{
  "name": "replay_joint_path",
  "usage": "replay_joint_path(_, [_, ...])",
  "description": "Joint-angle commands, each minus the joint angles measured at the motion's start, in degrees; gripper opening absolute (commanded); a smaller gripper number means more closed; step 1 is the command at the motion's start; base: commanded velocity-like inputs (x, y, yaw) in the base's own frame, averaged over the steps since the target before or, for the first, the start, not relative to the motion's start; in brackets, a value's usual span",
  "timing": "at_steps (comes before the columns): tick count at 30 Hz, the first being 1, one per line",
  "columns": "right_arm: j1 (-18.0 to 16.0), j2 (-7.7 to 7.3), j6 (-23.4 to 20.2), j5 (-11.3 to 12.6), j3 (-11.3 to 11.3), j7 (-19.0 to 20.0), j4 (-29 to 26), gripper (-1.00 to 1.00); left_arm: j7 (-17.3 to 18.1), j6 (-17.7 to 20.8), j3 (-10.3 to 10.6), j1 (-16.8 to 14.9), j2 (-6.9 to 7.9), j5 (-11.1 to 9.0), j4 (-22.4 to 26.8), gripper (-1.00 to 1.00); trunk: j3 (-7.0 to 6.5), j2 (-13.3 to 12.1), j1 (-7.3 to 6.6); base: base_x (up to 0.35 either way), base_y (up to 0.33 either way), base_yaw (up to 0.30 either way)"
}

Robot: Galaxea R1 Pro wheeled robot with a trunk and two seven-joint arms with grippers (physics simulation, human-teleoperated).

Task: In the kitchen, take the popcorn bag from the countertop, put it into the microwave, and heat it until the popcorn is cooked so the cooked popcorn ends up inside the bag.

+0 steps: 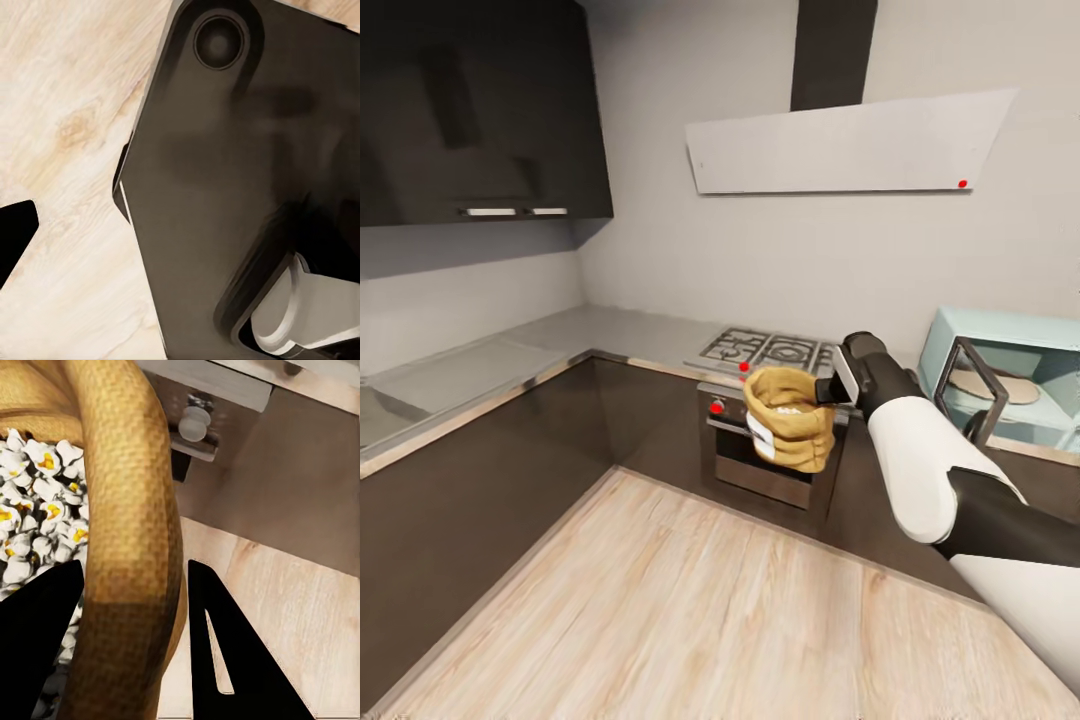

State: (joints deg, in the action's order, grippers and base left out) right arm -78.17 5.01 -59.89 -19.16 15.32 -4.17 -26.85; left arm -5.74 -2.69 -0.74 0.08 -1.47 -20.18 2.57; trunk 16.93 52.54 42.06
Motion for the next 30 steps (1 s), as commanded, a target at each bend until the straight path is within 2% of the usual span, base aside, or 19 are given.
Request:
replay_joint_path(1, [-0.1,-0.04,-0.1,0.2,0.4,-0.4,0.0,-1.00,-0.1,-0.1,-0.1,0.0,-0.02,-0.2,0.1,1.00,0.07,0.1,-0.02,-0.272,0.177,-0.001])
replay_joint_path(18, [-0.1,-0.32,-0.1,0.2,0.5,-0.2,0.1,-1.00,-0.1,-0.1,-0.1,0.0,-0.02,-0.2,0.1,1.00,0.07,0.1,-0.02,-0.274,0.177,0.000])
replay_joint_path(21, [-0.1,-0.35,-0.1,0.2,0.5,-0.3,2.8,-1.00,-0.1,-0.1,-0.1,0.0,-0.02,-0.2,0.1,1.00,0.07,0.1,-0.02,-0.284,0.171,0.000])
replay_joint_path(30, [-0.1,-0.40,-0.1,0.0,0.5,-0.5,3.5,-1.00,-0.1,-0.1,-0.1,0.0,-0.01,-0.2,0.1,1.00,0.07,0.1,-0.02,-0.295,0.151,-0.045])
